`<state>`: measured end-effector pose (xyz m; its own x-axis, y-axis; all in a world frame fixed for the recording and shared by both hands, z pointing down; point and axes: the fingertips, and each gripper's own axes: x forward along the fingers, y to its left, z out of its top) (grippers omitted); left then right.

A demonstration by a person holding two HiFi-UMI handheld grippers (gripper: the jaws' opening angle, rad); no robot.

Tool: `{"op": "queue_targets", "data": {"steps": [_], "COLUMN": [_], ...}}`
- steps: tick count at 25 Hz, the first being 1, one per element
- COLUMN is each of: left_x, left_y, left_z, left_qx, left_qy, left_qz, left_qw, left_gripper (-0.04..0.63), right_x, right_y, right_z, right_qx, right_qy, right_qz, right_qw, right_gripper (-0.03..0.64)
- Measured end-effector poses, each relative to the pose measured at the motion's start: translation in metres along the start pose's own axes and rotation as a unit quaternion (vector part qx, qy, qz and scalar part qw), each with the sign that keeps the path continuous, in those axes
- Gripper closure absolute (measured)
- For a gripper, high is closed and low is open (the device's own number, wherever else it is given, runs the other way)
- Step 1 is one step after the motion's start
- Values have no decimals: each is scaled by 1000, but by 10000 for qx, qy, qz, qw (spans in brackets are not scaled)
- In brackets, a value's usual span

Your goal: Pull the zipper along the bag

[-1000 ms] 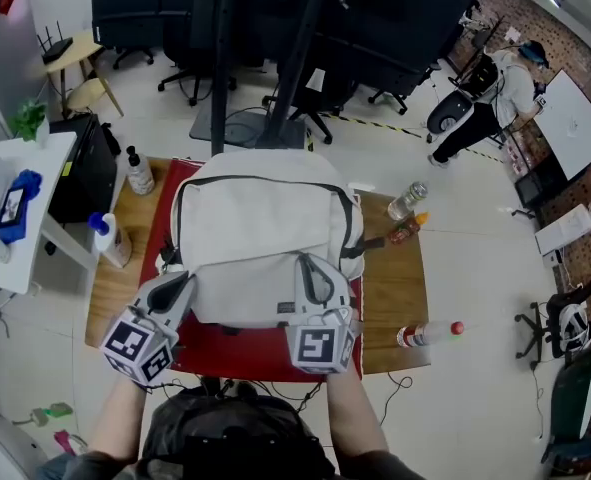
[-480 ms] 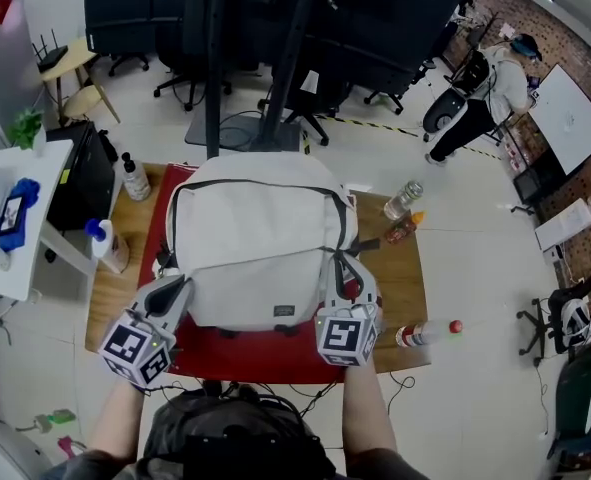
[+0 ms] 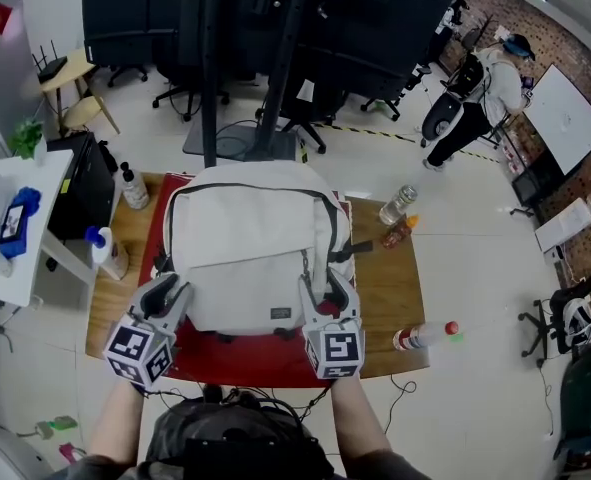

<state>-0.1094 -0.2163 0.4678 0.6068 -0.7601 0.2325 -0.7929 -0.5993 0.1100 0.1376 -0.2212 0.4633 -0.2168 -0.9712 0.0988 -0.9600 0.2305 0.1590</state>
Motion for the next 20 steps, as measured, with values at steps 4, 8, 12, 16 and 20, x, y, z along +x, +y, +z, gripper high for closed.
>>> {"op": "queue_targets", "data": {"steps": [4,8,12,16,20], "left_x": [-9,-22,-37,-46,-44], "left_y": [5,3,-12,-32,-51], "left_z": [7,19,48,74,84], "left_qx": [3,-56,-77,7,182], "left_qy": [-88,-269,-637,-990,-1161], "left_qz": [240,390,393,311,174], "left_qw": [9997,9989,9972,9946,9929], "left_gripper": [365,357,359,392,499], "right_x": [-9,-22,-39,-51,-52], "right_y": [6,6,9,19,43], "right_z": [-4,14,52,86,92], "right_qx": [215,343,429,543,131], "right_qy": [23,-220,-728,-1242,-1162], "right_qz": [74,82,186,343,647], "right_qw": [9997,9991,9962,9902,9910], "right_gripper": [385,379,379,394,459]}}
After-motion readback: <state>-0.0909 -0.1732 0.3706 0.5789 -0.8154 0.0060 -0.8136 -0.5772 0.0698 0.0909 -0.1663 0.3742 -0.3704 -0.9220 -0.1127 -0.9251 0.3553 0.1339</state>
